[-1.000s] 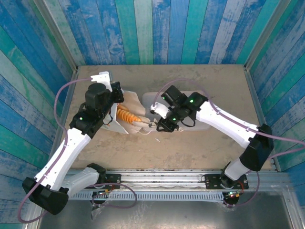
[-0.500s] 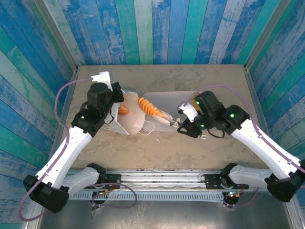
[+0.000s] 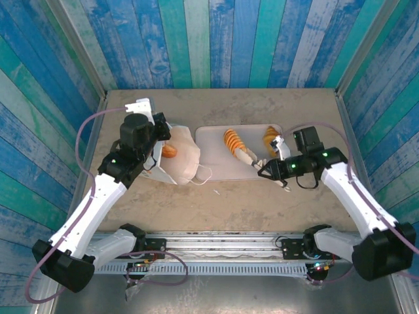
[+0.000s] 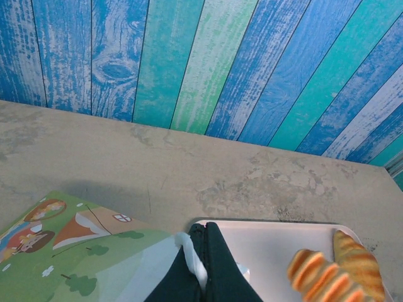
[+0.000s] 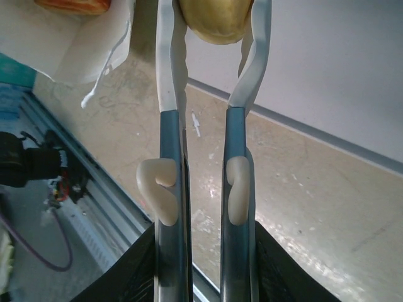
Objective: Take the fake bread out of the paper bag
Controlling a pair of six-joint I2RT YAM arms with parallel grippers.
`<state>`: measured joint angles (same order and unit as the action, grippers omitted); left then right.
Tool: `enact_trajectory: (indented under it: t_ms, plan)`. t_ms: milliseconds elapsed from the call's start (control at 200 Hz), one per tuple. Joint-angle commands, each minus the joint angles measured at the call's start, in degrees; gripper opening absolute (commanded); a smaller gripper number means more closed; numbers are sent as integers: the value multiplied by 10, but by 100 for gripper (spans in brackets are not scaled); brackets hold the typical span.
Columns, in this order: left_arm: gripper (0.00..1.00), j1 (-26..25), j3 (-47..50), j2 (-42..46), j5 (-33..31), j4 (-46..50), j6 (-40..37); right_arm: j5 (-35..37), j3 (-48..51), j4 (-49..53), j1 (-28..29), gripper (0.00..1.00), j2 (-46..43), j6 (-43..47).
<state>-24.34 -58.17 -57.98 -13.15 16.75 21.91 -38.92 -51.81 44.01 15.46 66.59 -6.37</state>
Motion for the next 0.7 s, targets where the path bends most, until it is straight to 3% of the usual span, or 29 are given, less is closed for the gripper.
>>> enact_trajectory:
  t_ms: [0,175,461,691]
  plan:
    - [0,-2,8,10,1,-18,5,-87,23,-70,-9,35,22,-47]
    - [0,-2,11,6,9,-26,12,-81,56,-85,-31,36,55,-69]
    - [0,-2,2,0,12,-34,8,-34,65,-39,-57,47,73,-53]
    - [0,-1,10,9,11,-37,9,68,-3,41,-54,49,65,-12]
